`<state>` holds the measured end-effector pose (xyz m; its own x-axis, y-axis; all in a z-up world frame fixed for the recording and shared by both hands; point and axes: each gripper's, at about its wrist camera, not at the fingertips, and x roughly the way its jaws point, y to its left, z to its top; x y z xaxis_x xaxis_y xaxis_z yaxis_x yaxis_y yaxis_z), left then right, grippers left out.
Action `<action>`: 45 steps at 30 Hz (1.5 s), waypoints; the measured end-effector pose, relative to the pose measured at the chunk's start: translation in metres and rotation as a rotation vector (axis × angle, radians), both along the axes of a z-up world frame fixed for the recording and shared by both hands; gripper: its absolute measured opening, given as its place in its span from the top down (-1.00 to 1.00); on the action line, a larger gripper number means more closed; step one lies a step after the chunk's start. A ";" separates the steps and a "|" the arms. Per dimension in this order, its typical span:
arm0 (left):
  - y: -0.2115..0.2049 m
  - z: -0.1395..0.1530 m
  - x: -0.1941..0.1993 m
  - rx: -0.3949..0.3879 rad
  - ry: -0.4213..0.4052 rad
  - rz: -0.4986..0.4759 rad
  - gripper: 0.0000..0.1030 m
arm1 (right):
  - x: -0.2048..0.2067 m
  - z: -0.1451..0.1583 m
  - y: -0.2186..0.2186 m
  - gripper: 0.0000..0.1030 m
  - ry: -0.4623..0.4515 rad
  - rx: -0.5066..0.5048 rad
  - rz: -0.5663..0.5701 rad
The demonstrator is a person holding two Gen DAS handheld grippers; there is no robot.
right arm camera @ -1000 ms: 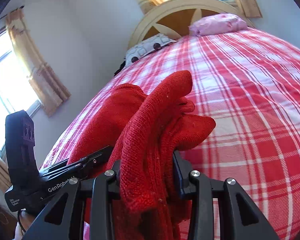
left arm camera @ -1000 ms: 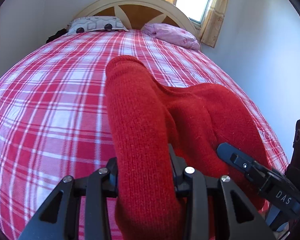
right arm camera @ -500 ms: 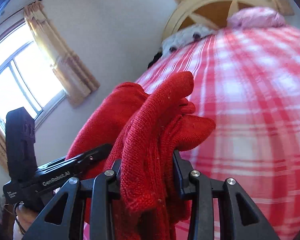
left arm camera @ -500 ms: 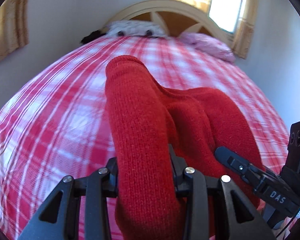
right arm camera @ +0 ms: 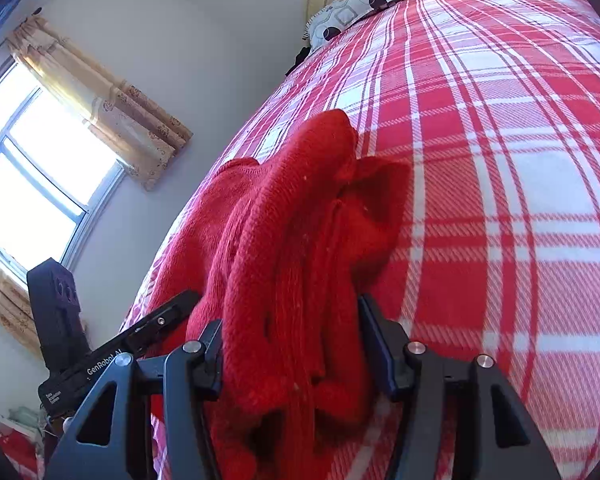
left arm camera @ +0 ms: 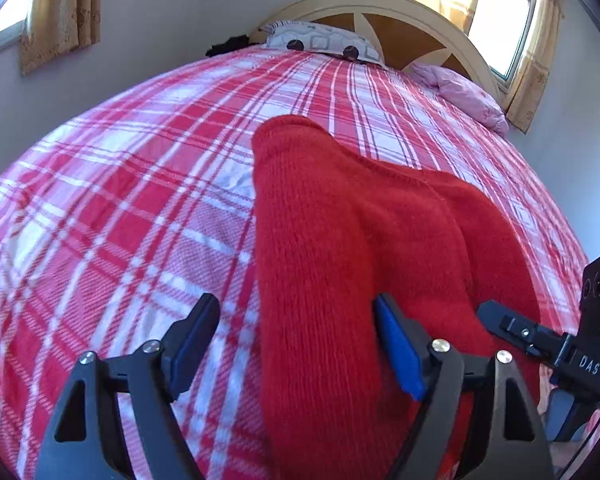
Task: Fold small clothes
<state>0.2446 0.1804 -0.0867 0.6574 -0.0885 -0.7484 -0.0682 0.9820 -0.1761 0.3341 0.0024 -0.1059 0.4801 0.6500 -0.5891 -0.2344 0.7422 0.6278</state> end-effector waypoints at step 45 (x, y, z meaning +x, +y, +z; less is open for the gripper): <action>-0.008 0.167 -0.223 0.042 -0.407 -0.058 -1.00 | -0.290 0.264 -0.015 -0.74 -0.600 -0.119 -0.189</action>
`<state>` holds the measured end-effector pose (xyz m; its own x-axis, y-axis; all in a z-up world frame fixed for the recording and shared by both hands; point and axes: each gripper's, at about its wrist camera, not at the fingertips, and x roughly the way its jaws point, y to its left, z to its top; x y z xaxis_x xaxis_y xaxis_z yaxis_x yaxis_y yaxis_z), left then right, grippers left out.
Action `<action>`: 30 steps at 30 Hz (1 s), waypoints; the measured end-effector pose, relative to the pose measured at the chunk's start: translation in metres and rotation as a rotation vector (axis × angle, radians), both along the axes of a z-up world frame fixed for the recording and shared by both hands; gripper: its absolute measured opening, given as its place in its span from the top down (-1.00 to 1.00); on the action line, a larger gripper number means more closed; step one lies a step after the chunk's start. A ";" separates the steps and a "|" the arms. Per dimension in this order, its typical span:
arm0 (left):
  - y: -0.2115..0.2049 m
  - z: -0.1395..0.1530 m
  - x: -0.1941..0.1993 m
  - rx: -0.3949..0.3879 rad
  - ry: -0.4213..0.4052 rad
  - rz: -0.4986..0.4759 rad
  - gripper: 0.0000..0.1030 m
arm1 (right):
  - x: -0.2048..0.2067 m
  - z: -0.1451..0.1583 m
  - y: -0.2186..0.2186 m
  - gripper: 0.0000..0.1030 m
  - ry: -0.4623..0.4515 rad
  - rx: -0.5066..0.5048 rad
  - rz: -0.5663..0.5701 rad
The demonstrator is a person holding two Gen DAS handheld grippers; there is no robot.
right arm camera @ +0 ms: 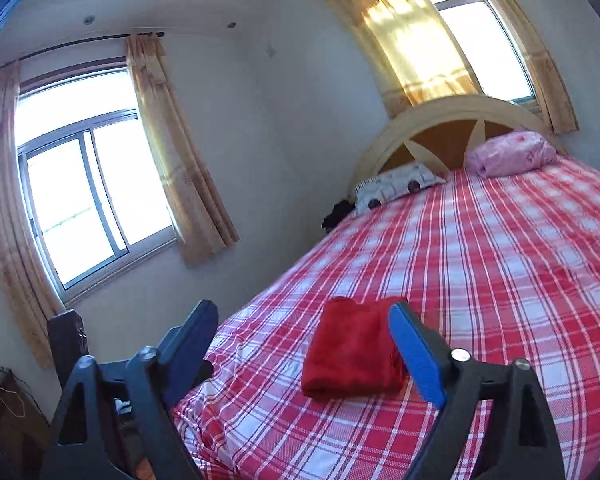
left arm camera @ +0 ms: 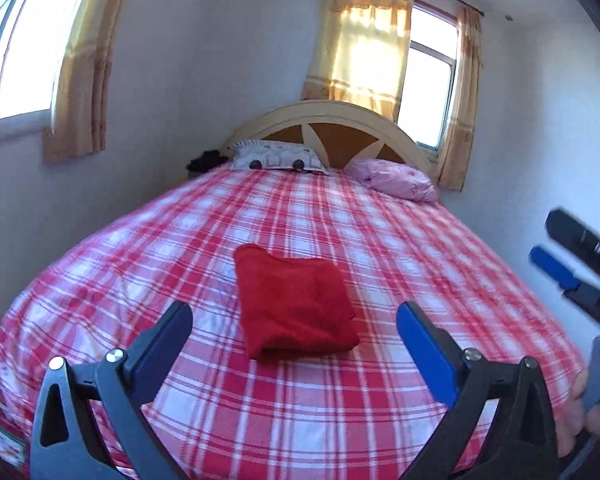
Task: Fold small clothes
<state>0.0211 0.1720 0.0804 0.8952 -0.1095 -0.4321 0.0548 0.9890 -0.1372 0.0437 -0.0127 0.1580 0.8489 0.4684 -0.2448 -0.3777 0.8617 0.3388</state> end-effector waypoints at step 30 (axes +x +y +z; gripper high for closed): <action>-0.044 -0.014 -0.023 0.097 -0.027 0.157 -1.00 | -0.027 -0.048 0.008 -0.75 0.016 -0.198 -0.230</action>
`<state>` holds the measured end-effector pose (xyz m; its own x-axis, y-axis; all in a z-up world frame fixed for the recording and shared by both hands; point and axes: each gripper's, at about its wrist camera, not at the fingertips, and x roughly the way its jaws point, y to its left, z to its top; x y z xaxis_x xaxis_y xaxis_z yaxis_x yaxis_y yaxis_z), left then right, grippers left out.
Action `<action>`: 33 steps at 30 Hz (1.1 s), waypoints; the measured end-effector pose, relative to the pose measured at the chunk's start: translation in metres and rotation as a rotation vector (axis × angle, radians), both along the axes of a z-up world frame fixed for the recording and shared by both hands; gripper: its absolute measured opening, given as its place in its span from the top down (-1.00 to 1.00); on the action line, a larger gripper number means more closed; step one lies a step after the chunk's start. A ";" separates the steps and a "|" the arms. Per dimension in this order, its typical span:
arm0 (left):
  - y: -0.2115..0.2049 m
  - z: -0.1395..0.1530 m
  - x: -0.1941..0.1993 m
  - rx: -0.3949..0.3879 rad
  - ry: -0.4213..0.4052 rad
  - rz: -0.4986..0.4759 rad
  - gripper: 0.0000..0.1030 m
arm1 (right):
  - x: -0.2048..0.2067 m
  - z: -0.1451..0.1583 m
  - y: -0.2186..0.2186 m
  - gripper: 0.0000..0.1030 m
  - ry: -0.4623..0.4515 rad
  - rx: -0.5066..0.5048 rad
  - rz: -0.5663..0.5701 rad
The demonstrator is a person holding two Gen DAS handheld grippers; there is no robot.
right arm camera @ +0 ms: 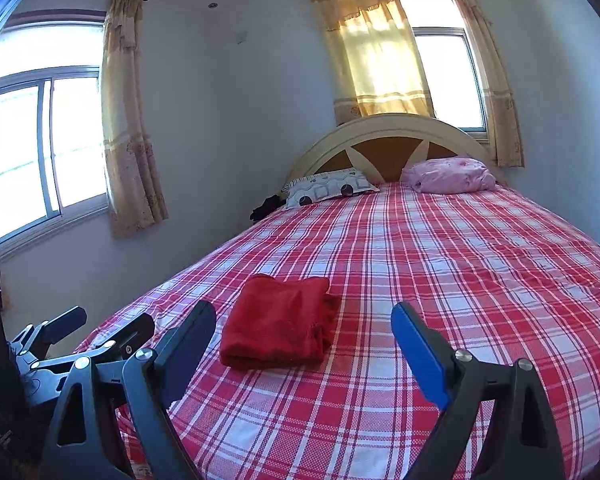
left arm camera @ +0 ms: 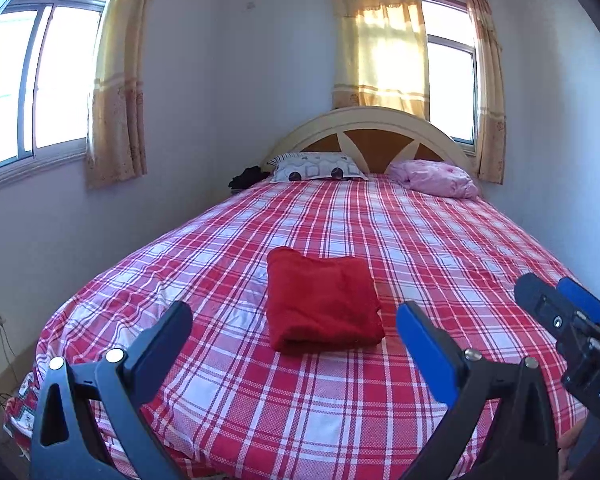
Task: Fold small clothes
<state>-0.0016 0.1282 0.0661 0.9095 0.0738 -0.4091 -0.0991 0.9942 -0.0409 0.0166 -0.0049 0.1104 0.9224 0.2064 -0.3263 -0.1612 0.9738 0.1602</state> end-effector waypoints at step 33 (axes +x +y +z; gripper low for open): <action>0.002 -0.007 0.009 0.027 0.062 0.069 -1.00 | -0.003 -0.003 0.000 -0.75 -0.001 0.008 -0.005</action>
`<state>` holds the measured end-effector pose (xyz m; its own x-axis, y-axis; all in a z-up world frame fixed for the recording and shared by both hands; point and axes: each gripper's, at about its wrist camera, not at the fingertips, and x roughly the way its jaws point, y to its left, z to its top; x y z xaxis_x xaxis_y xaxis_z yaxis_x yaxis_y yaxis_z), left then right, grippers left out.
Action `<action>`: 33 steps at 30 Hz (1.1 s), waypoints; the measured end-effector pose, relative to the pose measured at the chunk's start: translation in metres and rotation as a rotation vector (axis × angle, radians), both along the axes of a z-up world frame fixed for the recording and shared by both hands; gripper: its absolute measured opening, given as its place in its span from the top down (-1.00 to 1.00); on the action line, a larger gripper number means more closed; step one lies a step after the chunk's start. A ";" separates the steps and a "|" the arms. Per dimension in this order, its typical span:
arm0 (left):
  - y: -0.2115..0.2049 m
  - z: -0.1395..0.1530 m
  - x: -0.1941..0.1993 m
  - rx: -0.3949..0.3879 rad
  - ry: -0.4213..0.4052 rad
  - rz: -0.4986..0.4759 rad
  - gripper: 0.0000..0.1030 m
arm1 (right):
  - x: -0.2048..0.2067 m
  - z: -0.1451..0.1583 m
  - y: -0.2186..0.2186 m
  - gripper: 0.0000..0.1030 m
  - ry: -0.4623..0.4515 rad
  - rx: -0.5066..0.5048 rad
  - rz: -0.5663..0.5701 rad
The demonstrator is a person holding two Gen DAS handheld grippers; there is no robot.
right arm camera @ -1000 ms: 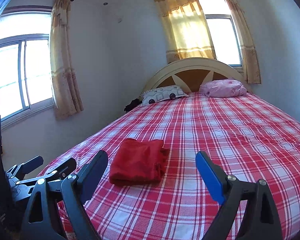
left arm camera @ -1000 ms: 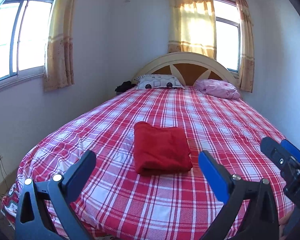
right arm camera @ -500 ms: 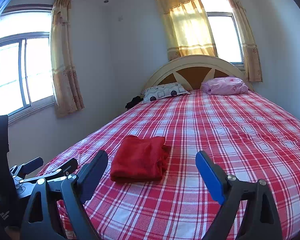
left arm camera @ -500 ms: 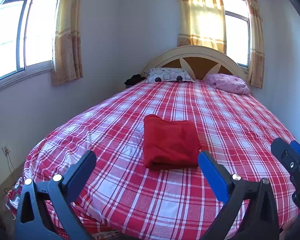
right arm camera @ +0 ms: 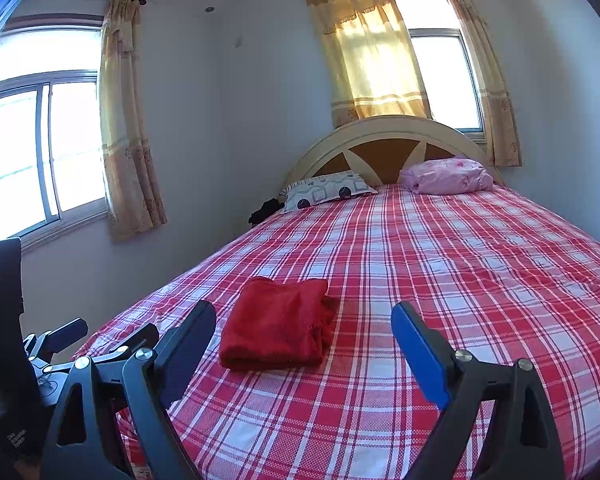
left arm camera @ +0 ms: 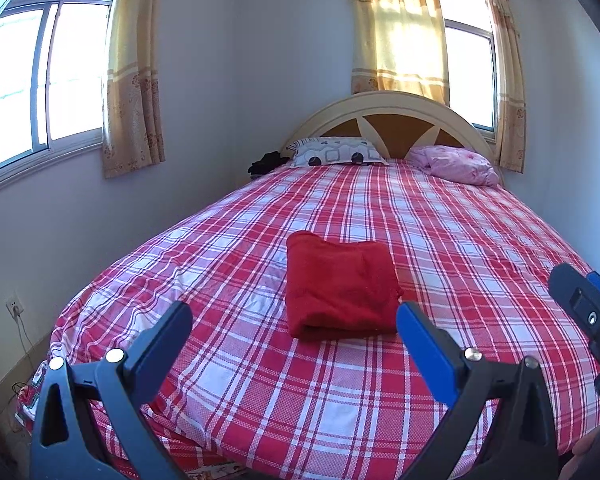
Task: Fold small clothes
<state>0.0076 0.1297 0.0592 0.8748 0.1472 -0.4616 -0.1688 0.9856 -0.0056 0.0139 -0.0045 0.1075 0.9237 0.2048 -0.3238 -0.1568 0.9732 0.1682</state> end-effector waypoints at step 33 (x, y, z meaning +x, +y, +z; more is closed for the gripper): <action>0.003 -0.005 0.006 0.009 0.021 0.015 -1.00 | 0.002 -0.006 -0.001 -0.75 0.021 -0.005 0.008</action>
<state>0.0132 0.1324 0.0543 0.8624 0.1648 -0.4787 -0.1838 0.9829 0.0073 0.0164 -0.0057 0.1014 0.9151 0.2101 -0.3440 -0.1609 0.9729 0.1662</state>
